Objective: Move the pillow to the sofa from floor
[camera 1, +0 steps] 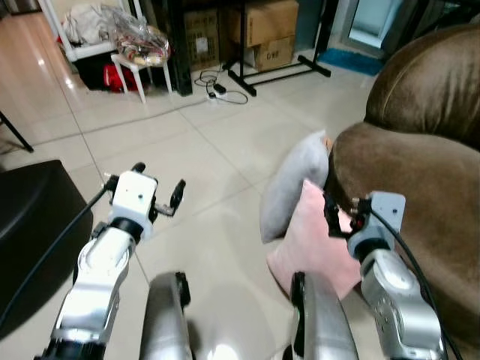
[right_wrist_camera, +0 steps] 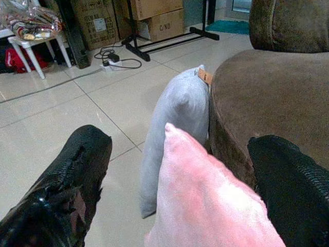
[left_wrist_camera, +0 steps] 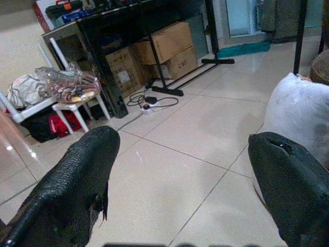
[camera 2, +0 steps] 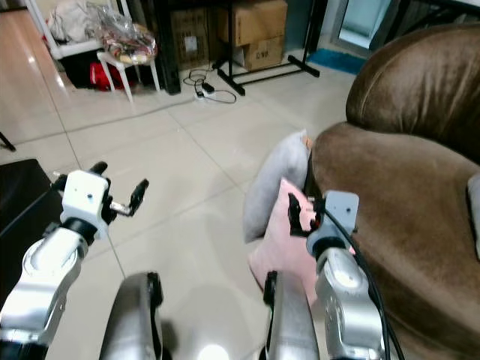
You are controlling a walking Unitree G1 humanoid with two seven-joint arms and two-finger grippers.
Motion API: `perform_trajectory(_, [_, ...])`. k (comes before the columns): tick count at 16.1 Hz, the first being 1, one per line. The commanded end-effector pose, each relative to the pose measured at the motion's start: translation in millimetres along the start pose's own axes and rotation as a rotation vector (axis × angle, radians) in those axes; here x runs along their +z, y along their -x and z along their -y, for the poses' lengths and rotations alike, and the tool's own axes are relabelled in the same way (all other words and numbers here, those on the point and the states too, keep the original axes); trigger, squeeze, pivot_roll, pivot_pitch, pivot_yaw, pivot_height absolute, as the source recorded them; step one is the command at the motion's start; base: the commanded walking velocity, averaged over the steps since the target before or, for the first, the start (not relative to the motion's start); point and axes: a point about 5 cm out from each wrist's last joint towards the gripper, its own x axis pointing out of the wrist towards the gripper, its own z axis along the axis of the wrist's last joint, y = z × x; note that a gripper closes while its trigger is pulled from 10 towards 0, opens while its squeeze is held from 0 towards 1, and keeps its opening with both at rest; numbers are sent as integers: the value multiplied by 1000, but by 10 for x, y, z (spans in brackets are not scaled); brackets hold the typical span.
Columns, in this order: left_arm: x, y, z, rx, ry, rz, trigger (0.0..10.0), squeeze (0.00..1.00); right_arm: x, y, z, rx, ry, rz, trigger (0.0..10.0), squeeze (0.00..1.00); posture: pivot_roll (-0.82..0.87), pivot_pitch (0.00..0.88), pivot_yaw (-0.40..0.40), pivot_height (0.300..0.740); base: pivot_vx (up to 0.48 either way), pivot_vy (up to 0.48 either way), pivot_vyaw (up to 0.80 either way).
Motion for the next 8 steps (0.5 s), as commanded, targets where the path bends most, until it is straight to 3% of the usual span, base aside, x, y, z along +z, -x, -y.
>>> perform_trajectory(1, [28, -15, -21, 2, 11, 20, 10000, 263, 33, -21, -12, 1, -5, 9, 10000, 0, -49, 0, 7, 471, 0, 0, 0])
perform_trajectory(3, [36, -13, -24, -1, 19, 26, 10000, 294, 36, -24, -25, 17, 42, 8, 10000, 0, -48, 0, 6, 471, 298, 0, 0])
perform_trajectory(8, [40, -14, -31, -3, 23, 29, 10000, 310, 41, -40, -69, 31, 65, 4, 10000, 0, -47, 0, 7, 471, 364, 0, 800])
